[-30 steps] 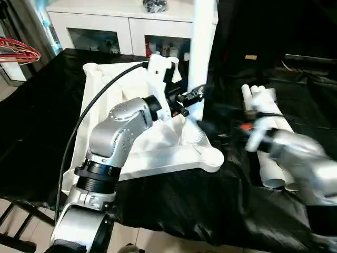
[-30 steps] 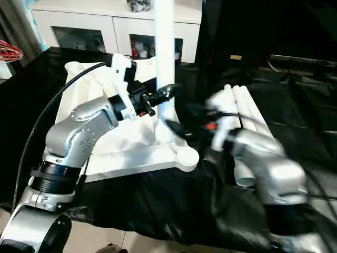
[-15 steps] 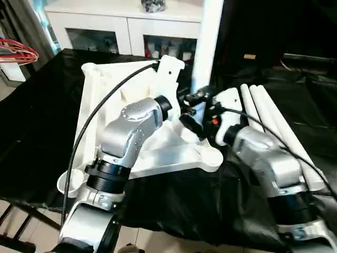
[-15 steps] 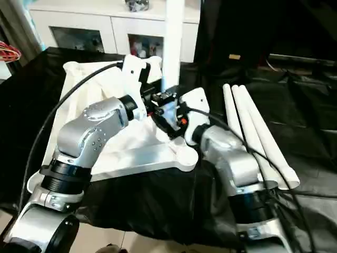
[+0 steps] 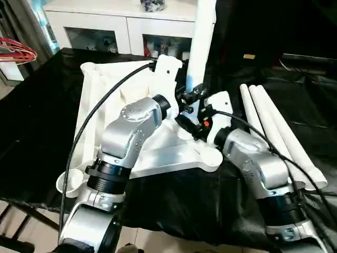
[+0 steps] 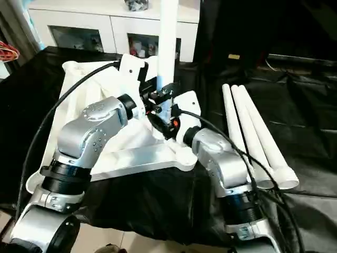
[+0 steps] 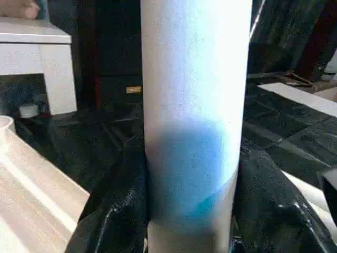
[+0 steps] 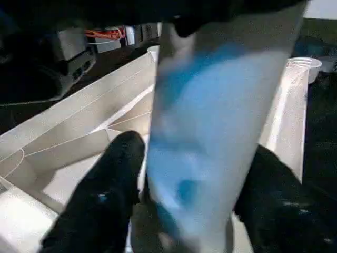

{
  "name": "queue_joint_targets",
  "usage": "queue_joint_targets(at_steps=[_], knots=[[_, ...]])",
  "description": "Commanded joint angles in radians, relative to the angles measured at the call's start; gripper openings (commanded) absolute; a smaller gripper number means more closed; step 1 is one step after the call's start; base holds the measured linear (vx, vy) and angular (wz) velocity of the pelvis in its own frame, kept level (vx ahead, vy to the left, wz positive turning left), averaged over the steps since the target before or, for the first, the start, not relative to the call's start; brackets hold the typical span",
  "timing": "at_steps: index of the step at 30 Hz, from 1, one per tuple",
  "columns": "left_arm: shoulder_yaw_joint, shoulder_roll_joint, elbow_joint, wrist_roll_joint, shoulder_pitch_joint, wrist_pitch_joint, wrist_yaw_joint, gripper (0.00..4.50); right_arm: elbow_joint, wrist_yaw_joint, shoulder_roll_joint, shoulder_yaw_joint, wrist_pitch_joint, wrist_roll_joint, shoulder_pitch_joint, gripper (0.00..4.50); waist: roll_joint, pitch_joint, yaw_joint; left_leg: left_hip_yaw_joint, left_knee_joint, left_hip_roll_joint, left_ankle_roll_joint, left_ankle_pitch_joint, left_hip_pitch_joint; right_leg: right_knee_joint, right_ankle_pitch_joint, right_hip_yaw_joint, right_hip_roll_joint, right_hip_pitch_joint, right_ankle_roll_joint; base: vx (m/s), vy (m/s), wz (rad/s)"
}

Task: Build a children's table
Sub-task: Insert table leg to table base

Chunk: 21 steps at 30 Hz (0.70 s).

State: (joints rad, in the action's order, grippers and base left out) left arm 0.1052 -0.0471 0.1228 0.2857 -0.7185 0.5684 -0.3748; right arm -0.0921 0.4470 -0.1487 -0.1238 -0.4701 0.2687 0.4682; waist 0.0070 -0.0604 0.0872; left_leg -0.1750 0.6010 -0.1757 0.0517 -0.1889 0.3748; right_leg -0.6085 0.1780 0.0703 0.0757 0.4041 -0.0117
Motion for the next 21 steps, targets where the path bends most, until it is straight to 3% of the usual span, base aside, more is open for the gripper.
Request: queue_joint_targets(at_steps=[1, 4, 12, 14, 17, 19, 21], knots=[[-0.006, -0.004, -0.023, -0.009, -0.006, 0.001, 0.008, 1.93, -0.002, 0.008, 0.006, 0.002, 0.007, 0.011, -0.005, 2.22, -0.009, 0.073, 0.0, 0.014, -0.067, -0.045, -0.022, -0.119, -0.008, 0.07, 0.181, -0.05, 0.067, -0.056, -0.176, 0.0, 0.0, 0.0], [-0.013, 0.002, -0.018, -0.008, -0.007, 0.001, 0.014, 1.93, 0.0, 0.022, -0.001, 0.019, 0.009, 0.024, -0.015, 2.07, -0.004, 0.072, 0.001, 0.015, -0.068, -0.046, -0.018, -0.128, -0.01, 0.07, 0.178, -0.051, 0.067, -0.056, -0.177, 0.0, 0.0, 0.0], [-0.018, 0.013, -0.006, 0.024, -0.014, 0.016, -0.015, 1.93, 0.025, 0.112, -0.037, 0.061, 0.019, 0.082, -0.03, 1.91, -0.004, 0.074, 0.001, 0.015, -0.065, -0.045, -0.029, -0.12, -0.007, 0.069, 0.152, -0.05, 0.066, -0.061, -0.186, 0.0, 0.0, 0.0], [-0.031, 0.013, -0.009, 0.067, -0.013, 0.027, -0.061, 2.63, 0.036, 0.159, -0.051, 0.069, 0.023, 0.109, -0.035, 1.91, -0.002, 0.074, 0.0, 0.014, -0.065, -0.044, -0.033, -0.123, -0.006, 0.07, 0.15, -0.05, 0.066, -0.06, -0.192, 0.0, 0.0, 0.0], [-0.045, 0.018, -0.006, 0.097, -0.015, 0.034, -0.085, 2.65, 0.043, 0.191, -0.061, 0.075, 0.024, 0.126, -0.038, 1.91, -0.005, 0.074, 0.002, 0.015, -0.064, -0.044, -0.041, -0.122, -0.005, 0.069, 0.152, -0.048, 0.067, -0.063, -0.2, 0.0, 0.0, 0.0], [-0.089, 0.003, 0.003, 0.169, -0.022, 0.05, -0.159, 3.03, 0.091, 0.318, -0.109, 0.104, -0.006, 0.216, -0.065, 1.89, -0.006, 0.074, 0.002, 0.014, -0.063, -0.043, -0.051, -0.13, -0.006, 0.071, 0.163, -0.048, 0.067, -0.063, -0.206, 0.0, 0.0, 0.0], [-0.123, -0.002, 0.009, 0.228, -0.028, 0.074, -0.209, 3.07, 0.116, 0.387, -0.14, 0.112, -0.028, 0.259, -0.08, 1.89, -0.004, 0.074, 0.006, 0.015, -0.063, -0.047, -0.06, -0.12, -0.006, 0.068, 0.148, -0.048, 0.066, -0.063, -0.211, 0.0, 0.0, 0.0]])
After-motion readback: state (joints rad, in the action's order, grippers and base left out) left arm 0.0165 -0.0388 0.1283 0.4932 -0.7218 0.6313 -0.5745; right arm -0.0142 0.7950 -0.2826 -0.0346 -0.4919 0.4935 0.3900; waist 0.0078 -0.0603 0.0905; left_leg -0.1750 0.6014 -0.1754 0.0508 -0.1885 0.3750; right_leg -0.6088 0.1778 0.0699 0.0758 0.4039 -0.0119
